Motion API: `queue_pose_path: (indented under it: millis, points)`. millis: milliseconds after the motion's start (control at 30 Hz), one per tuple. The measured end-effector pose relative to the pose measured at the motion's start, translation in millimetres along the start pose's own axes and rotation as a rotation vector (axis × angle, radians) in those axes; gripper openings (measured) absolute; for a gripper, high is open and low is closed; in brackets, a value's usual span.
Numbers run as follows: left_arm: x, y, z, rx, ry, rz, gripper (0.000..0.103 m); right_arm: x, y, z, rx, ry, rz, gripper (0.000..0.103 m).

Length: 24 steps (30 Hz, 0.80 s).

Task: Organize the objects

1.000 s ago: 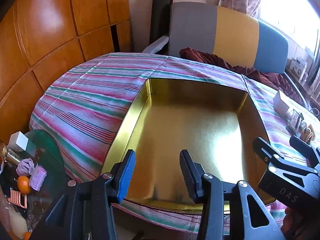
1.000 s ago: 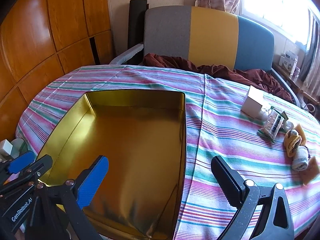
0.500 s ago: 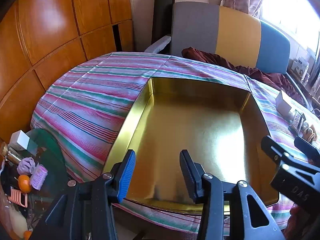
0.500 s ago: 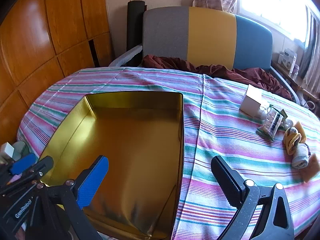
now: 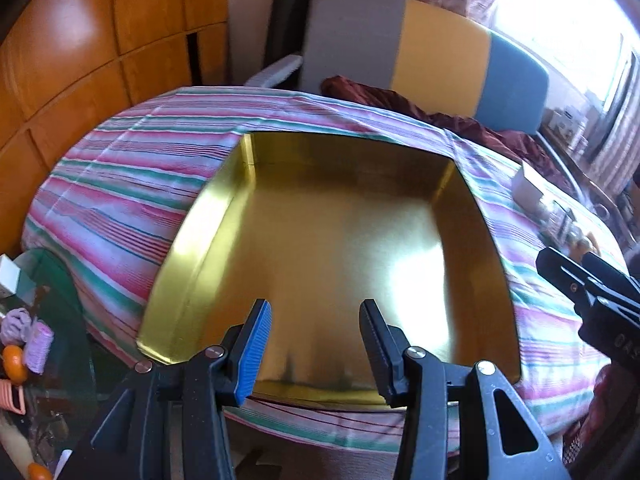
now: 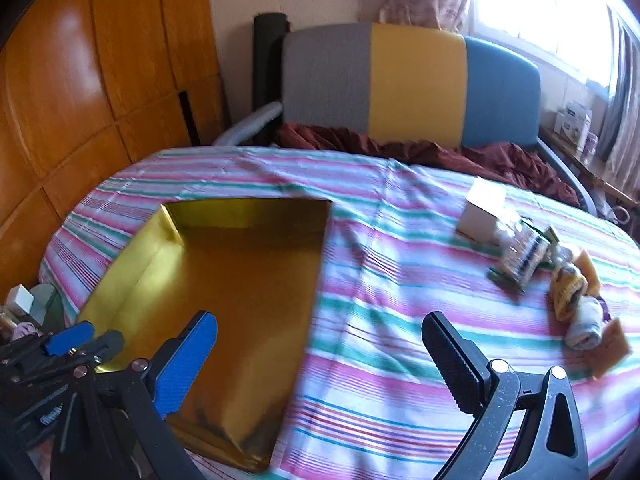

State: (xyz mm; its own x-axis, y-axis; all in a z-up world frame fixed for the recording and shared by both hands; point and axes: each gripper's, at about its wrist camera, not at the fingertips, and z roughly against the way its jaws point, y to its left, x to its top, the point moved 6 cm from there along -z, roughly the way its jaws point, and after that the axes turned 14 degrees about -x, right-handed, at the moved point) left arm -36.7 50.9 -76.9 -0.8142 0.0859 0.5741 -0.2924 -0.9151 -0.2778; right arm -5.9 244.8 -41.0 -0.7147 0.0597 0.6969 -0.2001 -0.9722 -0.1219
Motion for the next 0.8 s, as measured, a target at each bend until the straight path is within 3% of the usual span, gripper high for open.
queue_pose_path:
  millis: [233, 567, 700, 800]
  points:
    - [-15, -36, -6, -0.076, 0.042, -0.085, 0.046, -26, -66, -6, -0.119, -0.009, -0.007, 0.103]
    - [-30, -96, -14, -0.194, 0.114, -0.231, 0.046, -69, -212, -26, -0.34, 0.037, -0.169, 0.103]
    - [-32, -119, -15, -0.247, 0.126, -0.272, 0.047, -79, -266, -24, -0.417, 0.006, -0.256, 0.101]
    - [-35, -136, -19, -0.281, 0.147, -0.298, 0.047, -80, -298, -27, -0.452, -0.011, -0.28, 0.093]
